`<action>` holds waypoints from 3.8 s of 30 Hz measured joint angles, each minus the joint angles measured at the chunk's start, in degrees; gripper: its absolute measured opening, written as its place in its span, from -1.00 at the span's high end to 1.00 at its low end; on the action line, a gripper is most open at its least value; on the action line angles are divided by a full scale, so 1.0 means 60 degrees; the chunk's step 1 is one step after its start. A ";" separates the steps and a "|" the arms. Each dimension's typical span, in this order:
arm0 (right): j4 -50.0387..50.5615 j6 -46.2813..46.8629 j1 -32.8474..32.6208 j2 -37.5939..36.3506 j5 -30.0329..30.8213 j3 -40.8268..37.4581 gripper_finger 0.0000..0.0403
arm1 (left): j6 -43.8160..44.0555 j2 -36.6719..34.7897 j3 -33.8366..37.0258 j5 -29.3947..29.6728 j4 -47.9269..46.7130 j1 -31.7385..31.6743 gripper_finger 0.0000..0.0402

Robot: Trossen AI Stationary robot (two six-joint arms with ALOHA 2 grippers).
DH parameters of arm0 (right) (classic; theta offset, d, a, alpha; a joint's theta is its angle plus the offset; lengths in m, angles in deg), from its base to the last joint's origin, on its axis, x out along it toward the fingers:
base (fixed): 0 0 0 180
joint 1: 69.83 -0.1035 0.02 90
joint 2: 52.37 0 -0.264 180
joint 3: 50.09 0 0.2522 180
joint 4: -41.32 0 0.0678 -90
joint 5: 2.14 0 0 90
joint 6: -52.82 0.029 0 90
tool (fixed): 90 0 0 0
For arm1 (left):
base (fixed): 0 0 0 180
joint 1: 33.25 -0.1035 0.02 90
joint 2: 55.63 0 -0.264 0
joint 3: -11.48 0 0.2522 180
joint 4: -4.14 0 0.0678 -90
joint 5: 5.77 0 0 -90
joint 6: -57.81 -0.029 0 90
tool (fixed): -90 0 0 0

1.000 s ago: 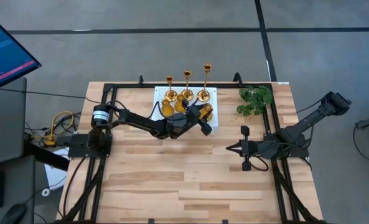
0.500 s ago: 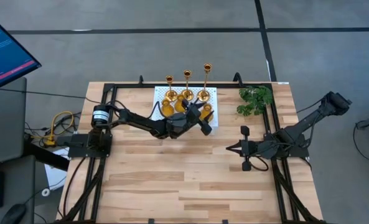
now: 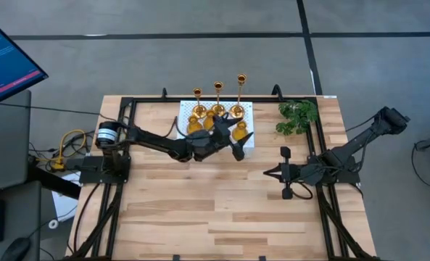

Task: Pick & Place candle stick holders
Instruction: Adjust the yellow glass candle holder on the shelf

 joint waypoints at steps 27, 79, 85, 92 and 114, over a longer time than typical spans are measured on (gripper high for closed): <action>-0.4500 -0.0609 0.0331 0.2195 0.0033 0.0000 1.00 | -0.1250 -0.5459 0.3203 -0.2389 -0.3428 0.2239 -0.52; 0.1303 -0.1614 0.4860 0.4208 -0.3805 0.7107 1.00 | -0.0146 -0.9059 0.4666 -0.2163 -0.6170 0.2851 0.98; 0.1922 -0.1610 0.5779 0.5504 -0.5094 0.7928 1.00 | -0.0151 -0.9995 0.5372 -0.2107 -0.6156 0.2898 0.97; 0.3043 -0.2184 0.6247 0.7446 -0.5015 0.9963 1.00 | -0.0175 -1.0764 0.5704 -0.2074 -0.7055 0.2898 0.97; 0.5210 -0.2339 0.7173 0.9623 -0.3420 1.2921 1.00 | 0.0335 -1.1549 0.6659 -0.1840 -0.7498 0.2905 0.97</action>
